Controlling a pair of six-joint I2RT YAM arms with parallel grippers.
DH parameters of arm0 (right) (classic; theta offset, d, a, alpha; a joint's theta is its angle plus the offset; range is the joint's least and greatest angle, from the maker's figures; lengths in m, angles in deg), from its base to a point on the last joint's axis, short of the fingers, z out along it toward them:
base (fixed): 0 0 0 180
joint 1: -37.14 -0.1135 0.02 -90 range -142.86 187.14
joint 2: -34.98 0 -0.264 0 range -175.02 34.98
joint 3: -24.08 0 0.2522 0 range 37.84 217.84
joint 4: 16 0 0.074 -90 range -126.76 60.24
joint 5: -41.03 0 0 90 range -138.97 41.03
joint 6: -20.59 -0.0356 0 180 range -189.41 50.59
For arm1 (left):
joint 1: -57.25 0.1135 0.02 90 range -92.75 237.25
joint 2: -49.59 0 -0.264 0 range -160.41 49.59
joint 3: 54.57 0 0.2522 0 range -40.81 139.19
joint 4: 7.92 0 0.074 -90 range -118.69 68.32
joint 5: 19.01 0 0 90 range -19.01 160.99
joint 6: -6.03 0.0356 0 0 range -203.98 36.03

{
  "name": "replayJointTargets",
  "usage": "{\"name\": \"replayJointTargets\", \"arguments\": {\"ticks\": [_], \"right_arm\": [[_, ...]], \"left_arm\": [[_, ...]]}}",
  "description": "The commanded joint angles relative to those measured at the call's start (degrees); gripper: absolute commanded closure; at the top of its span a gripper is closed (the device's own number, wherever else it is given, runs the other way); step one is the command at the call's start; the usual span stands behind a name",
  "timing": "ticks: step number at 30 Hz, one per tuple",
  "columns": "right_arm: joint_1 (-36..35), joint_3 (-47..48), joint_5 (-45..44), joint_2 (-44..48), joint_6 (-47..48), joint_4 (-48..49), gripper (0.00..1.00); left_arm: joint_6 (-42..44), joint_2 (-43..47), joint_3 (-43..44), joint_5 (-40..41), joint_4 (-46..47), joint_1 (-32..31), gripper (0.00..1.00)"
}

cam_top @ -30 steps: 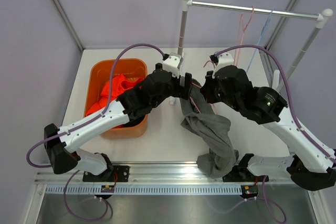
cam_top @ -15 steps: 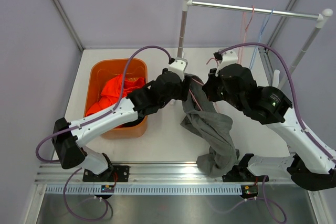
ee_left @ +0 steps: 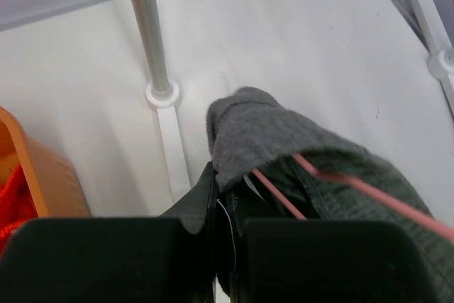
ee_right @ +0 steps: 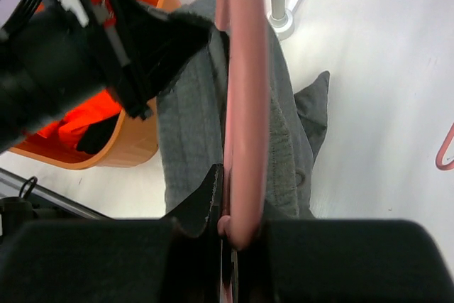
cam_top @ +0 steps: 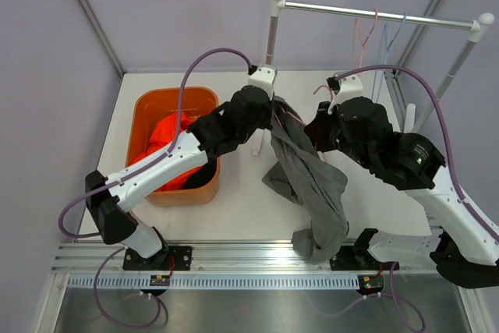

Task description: Remove the shorts from the hanger

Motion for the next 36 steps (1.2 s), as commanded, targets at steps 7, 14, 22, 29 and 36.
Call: {"name": "replayJointTargets", "arguments": {"ticks": [7, 14, 22, 29, 36], "right_arm": [[-1.64, 1.82, 4.84, 5.03, 1.29, 0.92, 1.0], [-1.64, 2.61, 1.08, 6.53, 1.82, -0.13, 1.0], [-1.64, 4.45, -11.04, 3.37, 3.58, 1.09, 1.0], [0.9, 9.54, -19.24, -5.15, 8.58, 7.32, 1.0], [10.83, 17.01, -14.14, -10.78, 10.26, 9.54, 1.0]], "left_arm": [[-0.87, -10.31, 9.89, 2.06, 1.55, 5.72, 1.0], [-2.71, -13.31, 7.2, -3.37, 5.14, 7.74, 1.0], [-0.7, 0.46, -3.19, -11.56, 9.47, -0.49, 1.0], [5.98, 9.27, -4.95, -11.93, 4.55, -20.0, 1.0], [6.96, 12.08, -0.13, 4.42, -5.2, -30.93, 1.0]]}}
